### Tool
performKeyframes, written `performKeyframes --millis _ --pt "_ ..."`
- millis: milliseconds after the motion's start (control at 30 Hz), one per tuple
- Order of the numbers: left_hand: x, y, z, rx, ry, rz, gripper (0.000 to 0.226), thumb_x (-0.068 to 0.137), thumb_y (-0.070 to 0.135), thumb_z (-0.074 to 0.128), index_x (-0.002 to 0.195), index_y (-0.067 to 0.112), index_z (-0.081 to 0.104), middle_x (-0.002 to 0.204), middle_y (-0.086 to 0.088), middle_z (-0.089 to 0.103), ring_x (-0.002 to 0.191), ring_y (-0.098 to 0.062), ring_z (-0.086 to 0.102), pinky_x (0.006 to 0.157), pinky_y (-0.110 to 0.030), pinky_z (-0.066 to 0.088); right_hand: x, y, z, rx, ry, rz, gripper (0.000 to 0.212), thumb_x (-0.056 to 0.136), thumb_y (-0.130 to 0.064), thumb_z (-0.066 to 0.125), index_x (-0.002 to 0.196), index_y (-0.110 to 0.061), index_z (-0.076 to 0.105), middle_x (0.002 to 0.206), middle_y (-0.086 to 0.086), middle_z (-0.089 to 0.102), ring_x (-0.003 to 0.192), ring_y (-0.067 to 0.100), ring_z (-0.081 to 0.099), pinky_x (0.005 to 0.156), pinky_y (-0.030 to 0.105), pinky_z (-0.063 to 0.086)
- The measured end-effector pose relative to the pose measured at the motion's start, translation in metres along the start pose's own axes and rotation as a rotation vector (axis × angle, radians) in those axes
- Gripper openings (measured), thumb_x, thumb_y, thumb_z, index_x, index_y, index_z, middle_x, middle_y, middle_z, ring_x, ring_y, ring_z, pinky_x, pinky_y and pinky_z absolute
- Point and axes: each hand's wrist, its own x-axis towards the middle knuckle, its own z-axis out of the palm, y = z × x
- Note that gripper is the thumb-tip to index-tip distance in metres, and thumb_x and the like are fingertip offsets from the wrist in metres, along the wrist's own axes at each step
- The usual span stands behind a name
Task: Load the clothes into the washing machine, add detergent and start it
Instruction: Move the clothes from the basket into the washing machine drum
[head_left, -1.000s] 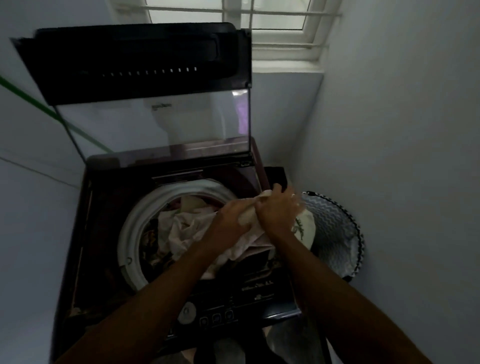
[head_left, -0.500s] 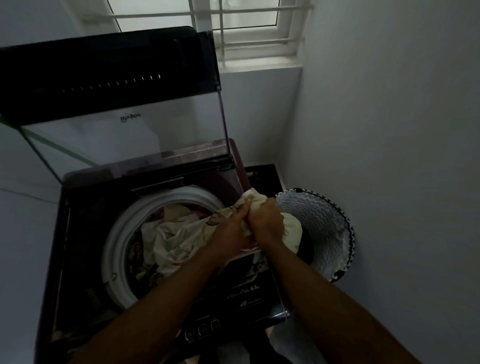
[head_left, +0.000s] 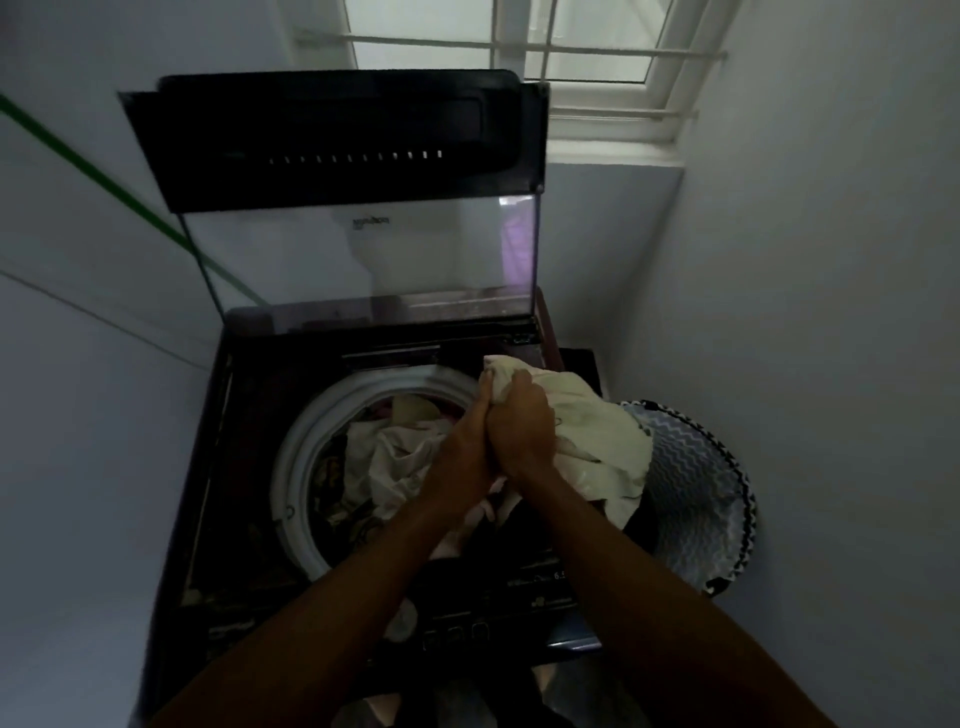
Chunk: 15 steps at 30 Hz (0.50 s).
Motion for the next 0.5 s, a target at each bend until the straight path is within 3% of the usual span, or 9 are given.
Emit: performKeyframes --millis 100,200,300,400,500 --pt "-0.004 -0.018 -0.031 -0.03 0.132 -0.006 0.075 0.094 0.021 0.06 0.154 0.022 0.016 0.138 0.014 0.033 0.126 0.0 0.04 0.091 0.01 0.019 -0.013 -0.035 0.013 0.171 -0.062 -0.05 0.031 0.099 -0.037 0.045 0.116 -0.012 0.05 0.109 0.011 0.061 0.098 0.03 0.061 0.078 0.032 0.039" --pt "-0.016 -0.041 -0.06 0.011 0.209 -0.039 0.074 0.093 0.029 0.06 0.154 0.028 0.02 0.149 0.012 0.033 0.132 0.001 0.036 0.099 0.005 0.02 -0.025 -0.059 0.037 0.276 -0.139 -0.124 0.029 0.096 -0.034 0.05 0.114 -0.011 0.051 0.108 0.011 0.062 0.098 0.027 0.061 0.078 0.029 0.039" --pt "-0.036 -0.067 -0.08 0.028 0.25 -0.114 0.069 0.093 0.023 0.061 0.152 0.029 0.025 0.137 0.017 0.038 0.123 0.005 0.037 0.092 0.006 0.023 -0.039 -0.067 0.074 0.255 -0.278 -0.216 0.03 0.094 -0.029 0.052 0.114 -0.008 0.053 0.108 0.011 0.062 0.098 0.025 0.062 0.079 0.027 0.044" --pt "-0.055 -0.1 -0.095 0.058 0.101 -0.194 0.061 0.094 0.028 0.051 0.15 0.029 0.031 0.14 0.008 0.046 0.126 -0.006 0.045 0.101 -0.017 0.04 -0.051 -0.059 0.111 0.104 -0.504 -0.288 0.045 0.082 -0.028 0.058 0.121 -0.007 0.05 0.117 0.014 0.057 0.107 0.029 0.057 0.088 0.04 0.049" --pt "-0.06 -0.136 -0.102 0.148 -0.074 -0.181 0.054 0.091 0.022 0.046 0.144 0.03 0.043 0.146 -0.002 0.048 0.132 -0.018 0.047 0.111 -0.041 0.04 -0.062 -0.042 0.136 0.015 -0.644 -0.229 0.044 0.084 -0.026 0.062 0.125 -0.011 0.054 0.125 0.012 0.057 0.115 0.03 0.055 0.095 0.039 0.047"
